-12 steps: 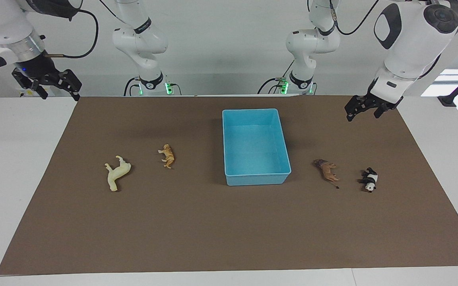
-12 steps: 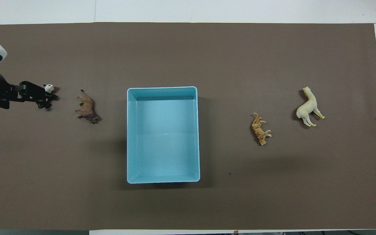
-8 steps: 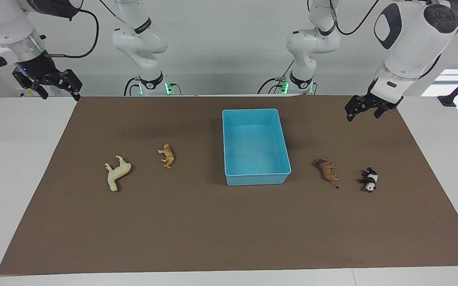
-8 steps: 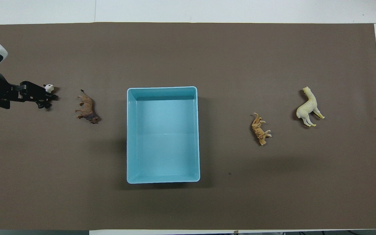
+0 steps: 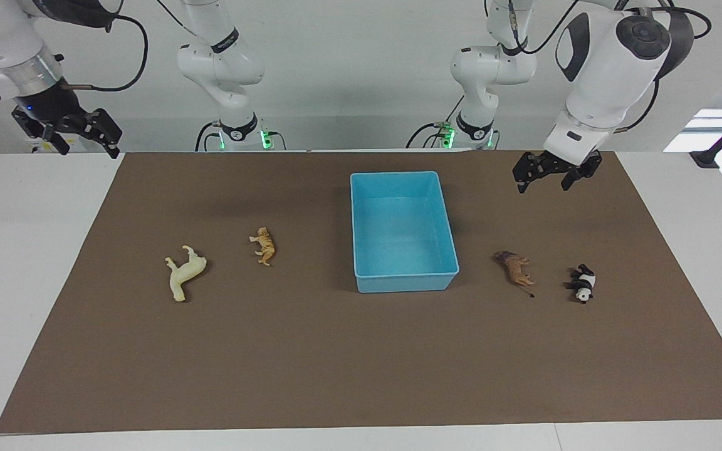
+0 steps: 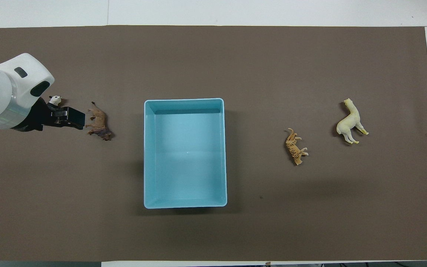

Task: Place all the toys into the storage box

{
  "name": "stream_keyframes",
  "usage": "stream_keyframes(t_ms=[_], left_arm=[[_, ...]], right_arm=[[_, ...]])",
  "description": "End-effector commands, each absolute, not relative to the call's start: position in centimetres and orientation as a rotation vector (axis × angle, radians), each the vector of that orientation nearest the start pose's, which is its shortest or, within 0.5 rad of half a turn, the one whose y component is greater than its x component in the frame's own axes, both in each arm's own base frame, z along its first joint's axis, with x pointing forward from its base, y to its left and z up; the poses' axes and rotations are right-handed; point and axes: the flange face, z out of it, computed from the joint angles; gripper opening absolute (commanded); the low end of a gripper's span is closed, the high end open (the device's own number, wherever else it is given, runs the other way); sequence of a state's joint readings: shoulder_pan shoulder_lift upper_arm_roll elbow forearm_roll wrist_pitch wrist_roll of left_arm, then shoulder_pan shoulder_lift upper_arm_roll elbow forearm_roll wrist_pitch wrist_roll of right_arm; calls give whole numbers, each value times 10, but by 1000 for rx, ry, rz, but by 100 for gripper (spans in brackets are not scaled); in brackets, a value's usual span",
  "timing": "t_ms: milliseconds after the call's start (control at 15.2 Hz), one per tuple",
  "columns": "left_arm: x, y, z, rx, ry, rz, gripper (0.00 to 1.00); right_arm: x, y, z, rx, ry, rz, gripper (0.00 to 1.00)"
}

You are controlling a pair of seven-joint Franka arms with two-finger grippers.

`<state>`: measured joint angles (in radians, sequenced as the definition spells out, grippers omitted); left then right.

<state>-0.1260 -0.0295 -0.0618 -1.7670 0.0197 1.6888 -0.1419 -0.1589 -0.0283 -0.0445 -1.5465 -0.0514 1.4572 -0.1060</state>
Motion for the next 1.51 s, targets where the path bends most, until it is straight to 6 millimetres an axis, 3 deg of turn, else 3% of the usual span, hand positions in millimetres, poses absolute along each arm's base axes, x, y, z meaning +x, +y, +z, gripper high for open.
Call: stream_keyframes(t_ms=[0, 263, 394, 525, 722, 919, 1116, 1247, 1313, 1379, 1444], left_arm=[[527, -94, 539, -3120, 27, -46, 100], [542, -91, 475, -3134, -155, -158, 100], [550, -79, 446, -3137, -203, -197, 100], [552, -76, 404, -3141, -244, -227, 100], [558, -68, 345, -3149, -339, -339, 100], [561, -65, 317, -3149, -361, -325, 100], [563, -70, 296, -3152, -360, -312, 100], [563, -68, 296, -3150, -364, -302, 100], [562, -69, 296, -3150, -362, -295, 81], [562, -69, 295, -3150, -357, -288, 38], [562, -68, 295, -3148, -353, -277, 16]], right_arm=[[514, -112, 636, -3187, 167, 109, 100], [514, -110, 636, -3184, 169, 108, 100], [512, -105, 633, -3183, 157, 119, 100], [510, -99, 627, -3182, 142, 101, 100], [504, -46, 599, -3189, -4, 38, 100], [499, 32, 566, -3181, -217, -59, 100], [502, 82, 534, -3169, -277, -89, 100], [505, 101, 503, -3164, -335, -69, 100], [501, 118, 485, -3159, -381, -50, 100], [498, 129, 465, -3157, -404, -32, 100], [494, 141, 445, -3153, -432, -23, 100]])
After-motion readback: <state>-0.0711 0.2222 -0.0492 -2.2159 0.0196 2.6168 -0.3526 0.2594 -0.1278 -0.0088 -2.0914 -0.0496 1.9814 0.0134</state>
